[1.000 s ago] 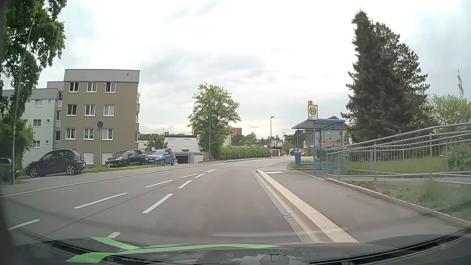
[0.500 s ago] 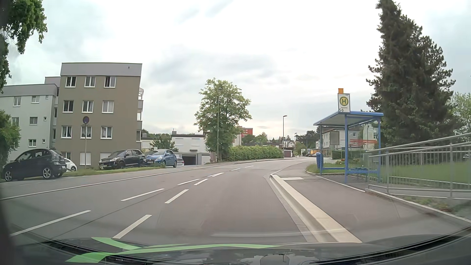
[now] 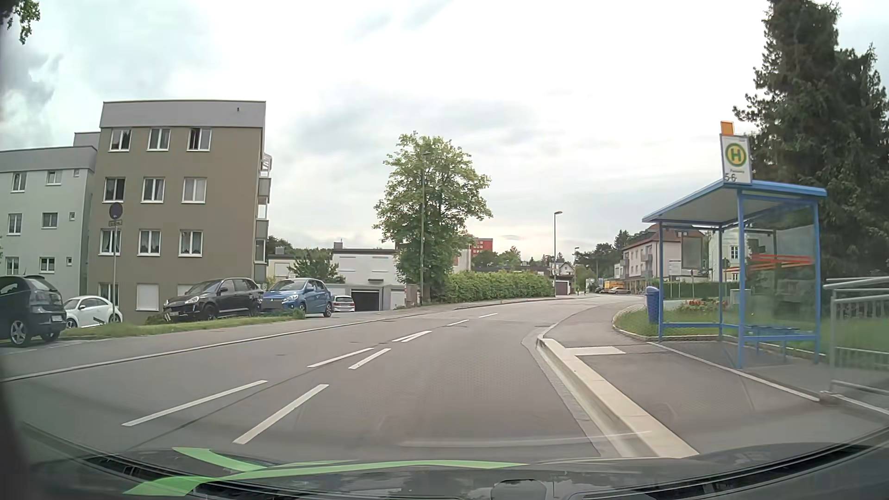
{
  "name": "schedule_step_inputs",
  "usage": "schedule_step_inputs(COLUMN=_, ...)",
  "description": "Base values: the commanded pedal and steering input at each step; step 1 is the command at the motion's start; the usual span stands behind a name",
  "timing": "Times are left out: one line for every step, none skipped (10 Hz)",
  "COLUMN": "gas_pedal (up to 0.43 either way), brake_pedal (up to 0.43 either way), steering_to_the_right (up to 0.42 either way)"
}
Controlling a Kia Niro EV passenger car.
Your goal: Follow the waypoints while adhering to traffic rules and regulations
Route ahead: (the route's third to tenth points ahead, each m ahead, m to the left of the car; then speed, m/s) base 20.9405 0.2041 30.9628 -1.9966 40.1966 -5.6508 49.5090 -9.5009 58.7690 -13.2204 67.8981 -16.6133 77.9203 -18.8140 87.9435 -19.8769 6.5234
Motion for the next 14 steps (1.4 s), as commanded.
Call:
schedule_step_inputs(gas_pedal=0.11, brake_pedal=0.0, steering_to_the_right=-0.023)
schedule_step_inputs(gas_pedal=0.11, brake_pedal=0.0, steering_to_the_right=-0.017)
schedule_step_inputs(gas_pedal=0.098, brake_pedal=0.0, steering_to_the_right=-0.014)
schedule_step_inputs(gas_pedal=0.098, brake_pedal=0.0, steering_to_the_right=-0.012)
schedule_step_inputs(gas_pedal=0.098, brake_pedal=0.0, steering_to_the_right=-0.008)
schedule_step_inputs(gas_pedal=0.098, brake_pedal=0.0, steering_to_the_right=-0.002)
schedule_step_inputs(gas_pedal=0.098, brake_pedal=0.0, steering_to_the_right=0.002)
schedule_step_inputs(gas_pedal=0.098, brake_pedal=0.0, steering_to_the_right=0.009)
schedule_step_inputs(gas_pedal=0.087, brake_pedal=0.0, steering_to_the_right=0.016)
schedule_step_inputs(gas_pedal=0.087, brake_pedal=0.0, steering_to_the_right=0.025)
schedule_step_inputs(gas_pedal=0.087, brake_pedal=0.0, steering_to_the_right=0.033)
schedule_step_inputs(gas_pedal=0.087, brake_pedal=0.0, steering_to_the_right=0.039)
schedule_step_inputs(gas_pedal=0.087, brake_pedal=0.0, steering_to_the_right=0.045)
schedule_step_inputs(gas_pedal=0.087, brake_pedal=0.0, steering_to_the_right=0.047)
